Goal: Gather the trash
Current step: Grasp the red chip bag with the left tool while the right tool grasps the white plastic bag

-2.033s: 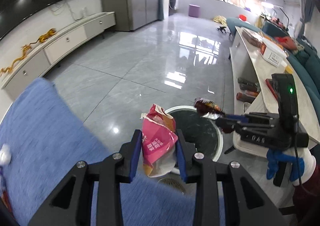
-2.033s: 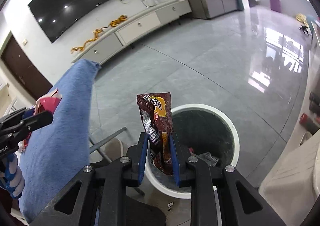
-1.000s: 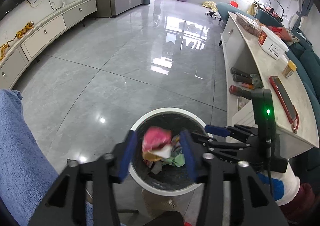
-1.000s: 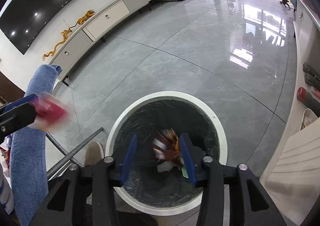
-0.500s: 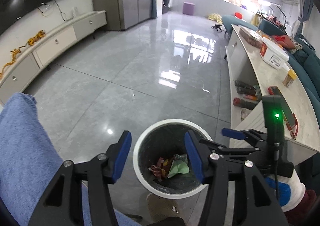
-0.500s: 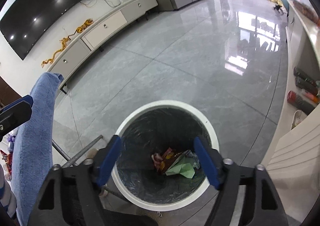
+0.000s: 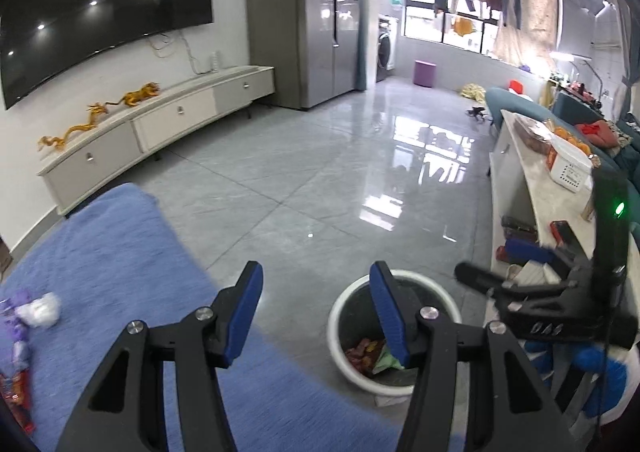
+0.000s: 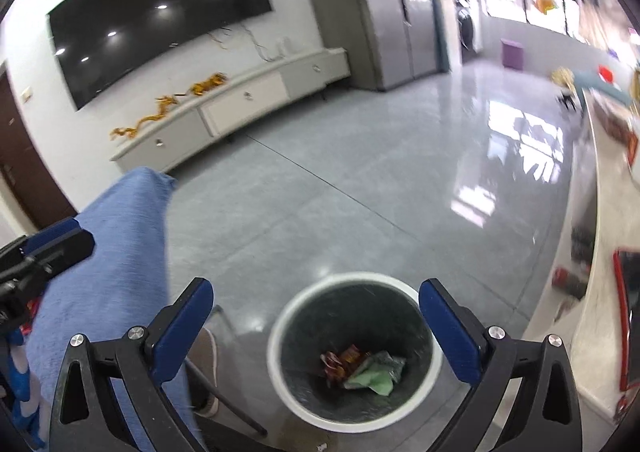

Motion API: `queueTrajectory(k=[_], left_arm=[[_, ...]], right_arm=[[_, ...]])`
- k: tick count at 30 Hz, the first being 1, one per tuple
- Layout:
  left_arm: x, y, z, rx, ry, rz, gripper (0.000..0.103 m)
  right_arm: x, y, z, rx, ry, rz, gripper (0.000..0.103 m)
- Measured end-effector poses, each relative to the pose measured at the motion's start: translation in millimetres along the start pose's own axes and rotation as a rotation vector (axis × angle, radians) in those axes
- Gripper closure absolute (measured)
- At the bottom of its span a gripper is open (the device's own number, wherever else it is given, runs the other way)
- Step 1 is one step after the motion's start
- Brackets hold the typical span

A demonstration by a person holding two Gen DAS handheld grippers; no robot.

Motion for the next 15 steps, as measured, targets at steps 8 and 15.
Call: queueTrajectory(k=[8,15], left_arm=[[-39,-94,-67,0.117,0.049,-0.113,0.049],[-103,-205,-120,0.276,0.046,-0.283,0.049]], right_arm=[[13,-100,-20,0.144,-0.011,-0.169,0.000],[10,-196,-12,0.265,-0.040,-0.304,0.000]])
Point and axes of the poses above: each gripper's, at about its wrist camera, not at the fingertips, and z roughly the way its jaws point, y to its right, x to its top, the point moved 9 cm from there along z, roughly the way its jaws point, and after that the axes turned 3 degrees about -x, right-handed, at the moved point
